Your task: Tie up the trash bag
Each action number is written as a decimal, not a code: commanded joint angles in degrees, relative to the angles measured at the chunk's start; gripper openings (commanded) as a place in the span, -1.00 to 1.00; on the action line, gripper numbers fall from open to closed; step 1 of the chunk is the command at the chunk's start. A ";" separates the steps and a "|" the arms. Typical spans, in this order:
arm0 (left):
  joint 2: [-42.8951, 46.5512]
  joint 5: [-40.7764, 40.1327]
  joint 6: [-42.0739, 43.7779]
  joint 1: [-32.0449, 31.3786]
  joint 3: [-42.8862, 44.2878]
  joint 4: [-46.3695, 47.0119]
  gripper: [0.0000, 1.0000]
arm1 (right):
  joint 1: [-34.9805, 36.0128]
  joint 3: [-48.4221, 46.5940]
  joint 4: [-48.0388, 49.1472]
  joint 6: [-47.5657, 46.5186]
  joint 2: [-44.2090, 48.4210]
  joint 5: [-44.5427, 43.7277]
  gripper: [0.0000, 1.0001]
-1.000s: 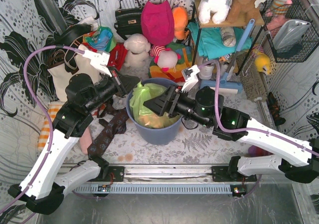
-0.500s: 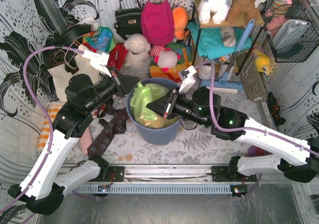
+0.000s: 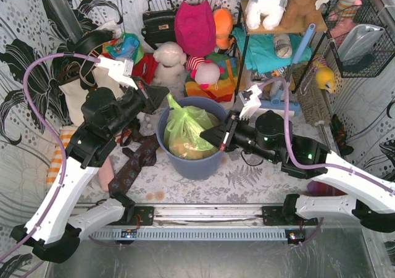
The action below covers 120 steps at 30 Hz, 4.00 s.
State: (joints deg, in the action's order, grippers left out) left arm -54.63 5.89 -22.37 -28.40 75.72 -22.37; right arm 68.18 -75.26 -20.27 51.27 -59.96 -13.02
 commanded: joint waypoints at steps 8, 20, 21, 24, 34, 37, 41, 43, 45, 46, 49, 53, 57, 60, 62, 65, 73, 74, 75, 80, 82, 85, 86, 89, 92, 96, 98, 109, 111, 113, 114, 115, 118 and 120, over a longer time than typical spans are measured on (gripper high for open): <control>0.34 -12.22 4.06 0.02 -1.55 1.73 -1.00 | 0.34 12.15 -9.74 5.14 7.87 -1.22 -1.00; 0.60 -9.30 0.41 0.01 0.94 -0.65 0.23 | 0.37 11.03 -6.43 3.50 8.12 -3.17 -0.71; 0.64 -8.67 -0.27 0.01 1.52 -1.38 0.31 | 0.30 10.90 -6.10 3.41 8.29 -3.36 -0.64; 0.66 -6.98 -2.94 0.04 2.52 -3.47 0.44 | 0.39 10.14 -5.52 3.05 8.18 -3.53 -0.54; 3.24 -5.56 -9.81 0.02 -1.72 -6.52 0.76 | 0.37 9.47 -2.48 2.12 7.36 -2.91 -0.42; 4.27 -6.03 -12.44 0.03 -2.58 -6.55 0.79 | 0.36 9.35 -1.88 1.81 7.30 -2.81 -0.41; 5.07 -6.80 -15.64 0.02 -2.59 -5.80 0.80 | 0.38 9.26 -1.20 1.45 7.06 -2.84 -0.41; 5.50 -7.29 -17.66 0.02 -2.72 -5.33 0.81 | 0.35 9.26 -0.85 1.17 7.04 -2.92 -0.41; 6.16 -7.63 -19.80 0.02 -3.09 -5.22 0.81 | 0.37 9.35 -0.59 1.08 6.92 -2.93 -0.41; 6.44 -8.00 -20.67 0.02 -3.12 -5.67 0.80 | 0.38 9.35 -0.44 0.99 6.92 -2.90 -0.41; 7.61 -10.72 -23.73 0.07 -2.66 -8.45 0.77 | 0.40 9.64 -0.08 1.01 7.10 -3.16 -0.41; 8.62 -13.05 -28.98 0.03 -1.47 -12.80 0.72 | 0.34 9.96 0.64 0.81 7.38 -3.56 -0.41; 5.00 -10.32 -33.87 0.05 2.12 -17.23 0.73 | 0.35 9.79 1.30 0.36 7.00 -3.39 -0.42; 2.48 -8.90 -37.15 0.03 2.51 -18.37 0.73 | 0.37 9.70 1.76 0.09 6.50 -3.18 -0.43; 1.50 -8.10 -39.56 0.08 1.74 -17.99 0.72 | 0.37 9.70 2.21 -0.06 6.32 -3.08 -0.43; 1.14 -7.12 -41.68 0.02 0.59 -16.45 0.65 | 0.31 9.53 2.59 -0.34 6.17 -2.97 -0.44; 1.53 -8.71 -43.38 0.04 -1.25 -14.37 0.32 | 0.34 9.51 3.64 -0.78 5.50 -1.61 -0.44; 1.55 -8.81 -43.44 0.00 -1.54 -14.07 0.27 | 0.37 9.38 3.52 -0.99 5.54 -1.45 -0.42; 1.47 -8.94 -43.60 0.02 -1.76 -13.88 0.20 | 0.35 9.25 3.28 -1.19 5.62 -1.33 -0.39; 0.74 -9.03 -43.38 -0.01 -2.51 -12.35 -0.22 | 0.37 8.74 2.16 -2.07 6.97 -0.93 -0.32; 0.11 -8.91 -43.13 0.03 -2.66 -11.78 -0.32 | 0.34 8.57 1.64 -2.91 7.40 -0.56 -0.26; -0.53 -8.66 -42.76 0.01 -2.58 -10.70 -0.46 | 0.33 8.02 1.04 -4.64 8.22 -0.39 -0.21; -0.75 -8.58 -42.68 0.07 -2.40 -10.35 -0.46 | 0.38 7.72 0.84 -5.38 8.49 -0.24 -0.19; -1.47 -8.46 -41.96 0.08 -2.06 -9.51 -0.35 | 0.34 6.10 -0.38 -7.29 8.78 0.44 -0.06; -2.00 -8.46 -40.76 0.07 -1.81 -8.90 -0.28 | 0.35 4.55 -0.86 -6.16 8.37 1.99 0.17; -2.23 -8.22 -40.05 0.05 -1.83 -8.46 -0.75 | 0.41 2.87 0.22 -2.34 6.53 4.60 0.38; -2.11 -7.98 -40.16 0.04 -2.33 -8.03 -0.94 | 0.31 2.04 0.64 -0.37 4.91 6.53 0.48; -2.96 -6.06 -38.93 0.01 -2.80 -5.26 -1.00 | 0.30 2.51 6.61 3.98 -1.39 12.26 0.43; -3.11 -5.92 -38.63 0.01 -2.90 -5.08 -1.00 | 0.22 2.66 7.04 4.27 -2.03 12.03 0.38; -3.30 -5.68 -38.55 0.01 -3.10 -4.76 -1.00 | 0.00 3.10 8.00 4.64 -2.30 11.91 0.33; -3.38 -5.57 -38.53 0.01 -3.18 -4.63 -1.00 | -0.20 3.41 8.71 4.82 -2.45 12.03 0.32; -3.42 -5.43 -38.54 0.04 -3.29 -4.54 -1.00 | -0.42 3.59 9.07 5.25 -2.55 12.00 0.32; -3.55 -5.17 -38.50 0.02 -3.42 -4.44 -1.00 | -1.13 3.88 10.02 5.64 -2.81 12.03 0.23; -3.43 -5.10 -38.55 0.07 -3.60 -4.44 -1.00 | -1.73 3.81 10.14 5.89 -3.12 12.37 0.09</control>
State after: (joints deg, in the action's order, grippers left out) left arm -58.13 0.16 -62.08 -28.47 72.75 -30.44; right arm 67.44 -71.99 -13.69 55.53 -62.65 -1.43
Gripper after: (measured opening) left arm 0.010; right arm 0.595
